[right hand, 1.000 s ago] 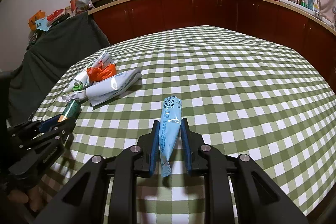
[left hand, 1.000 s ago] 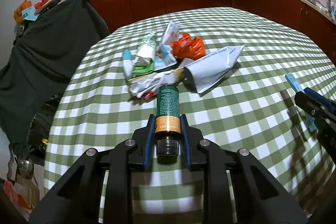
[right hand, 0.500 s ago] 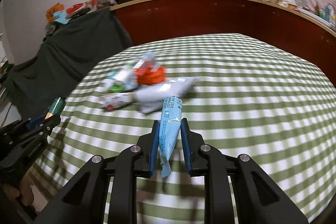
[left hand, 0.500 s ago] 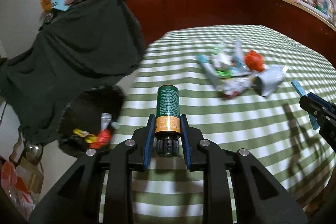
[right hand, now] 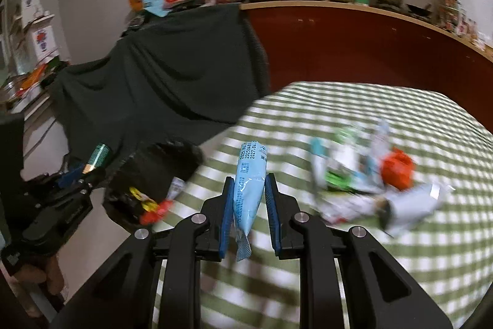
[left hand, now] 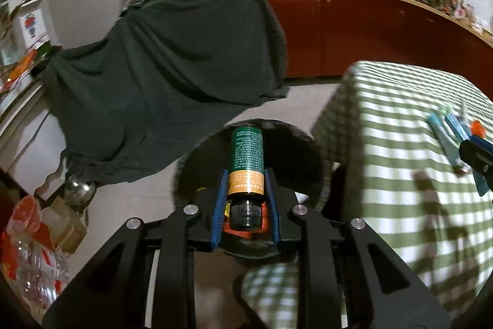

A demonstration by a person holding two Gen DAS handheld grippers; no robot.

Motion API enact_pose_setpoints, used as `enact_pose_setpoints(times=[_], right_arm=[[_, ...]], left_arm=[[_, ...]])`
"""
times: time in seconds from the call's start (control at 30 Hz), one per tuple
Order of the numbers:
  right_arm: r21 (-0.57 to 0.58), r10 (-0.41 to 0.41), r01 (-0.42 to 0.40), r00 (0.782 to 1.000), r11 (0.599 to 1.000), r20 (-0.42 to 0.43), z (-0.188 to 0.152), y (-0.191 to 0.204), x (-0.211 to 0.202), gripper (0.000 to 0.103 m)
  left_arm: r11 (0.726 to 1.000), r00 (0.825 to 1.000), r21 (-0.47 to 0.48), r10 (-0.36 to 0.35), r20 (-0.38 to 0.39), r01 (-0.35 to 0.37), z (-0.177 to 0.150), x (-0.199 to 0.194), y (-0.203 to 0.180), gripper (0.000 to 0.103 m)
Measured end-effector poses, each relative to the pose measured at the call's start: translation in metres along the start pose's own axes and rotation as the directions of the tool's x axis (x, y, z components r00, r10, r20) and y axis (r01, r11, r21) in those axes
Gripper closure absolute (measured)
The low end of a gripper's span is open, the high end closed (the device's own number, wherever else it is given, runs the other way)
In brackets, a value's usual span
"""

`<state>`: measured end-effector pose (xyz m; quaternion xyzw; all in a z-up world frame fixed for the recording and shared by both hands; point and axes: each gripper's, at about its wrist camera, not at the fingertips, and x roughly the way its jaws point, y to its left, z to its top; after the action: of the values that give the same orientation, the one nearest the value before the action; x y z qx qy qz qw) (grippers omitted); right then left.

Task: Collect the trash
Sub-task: 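Carry the green bottle and blue tube over the bin and open both tools, then move both tools back to the table toward the white milk powder tube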

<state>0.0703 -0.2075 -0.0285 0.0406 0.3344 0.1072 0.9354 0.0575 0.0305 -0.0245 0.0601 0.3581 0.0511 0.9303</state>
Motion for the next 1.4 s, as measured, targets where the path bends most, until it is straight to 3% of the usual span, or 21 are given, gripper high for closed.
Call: enact_pose_setpoints(times=[0.23,0.73,1.17,1.3,1.33,1.4], right_arm=[[-0.054,0.059,-0.059,0.998,0.997,-0.01,0.02,0.051,0.035,0.082],[-0.118,0.086,-0.097,0.992,0.988,-0.097,0.029,0.106,0.093,0.082],[-0.114,0.065,-0.081,0.988,0.99,-0.14,0.035,0.123,0.116,0.081],[-0.096,0.063,-0.076,0.988,0.992,-0.138,0.036,0.12,0.117,0.072],[-0.097,0.061,-0.074,0.989,0.993,-0.133,0.036,0.119,0.116,0.071],[-0.1,0.058,-0.071,0.99,0.992,-0.129,0.036,0.119,0.114,0.071]], left_arm=[[0.998,0.998,-0.016,0.055,-0.007,-0.055,0.006,0.022,0.031,0.08],[0.995,0.997,-0.068,0.063,-0.046,-0.066,0.012,0.067,0.057,0.08],[0.996,0.996,-0.076,0.039,-0.074,-0.044,0.012,0.099,0.066,0.079],[0.996,0.997,-0.076,0.039,-0.067,-0.044,0.012,0.099,0.066,0.073],[0.996,0.997,-0.077,0.04,-0.065,-0.045,0.012,0.098,0.066,0.067],[0.995,0.997,-0.084,0.04,-0.062,-0.046,0.012,0.097,0.067,0.066]])
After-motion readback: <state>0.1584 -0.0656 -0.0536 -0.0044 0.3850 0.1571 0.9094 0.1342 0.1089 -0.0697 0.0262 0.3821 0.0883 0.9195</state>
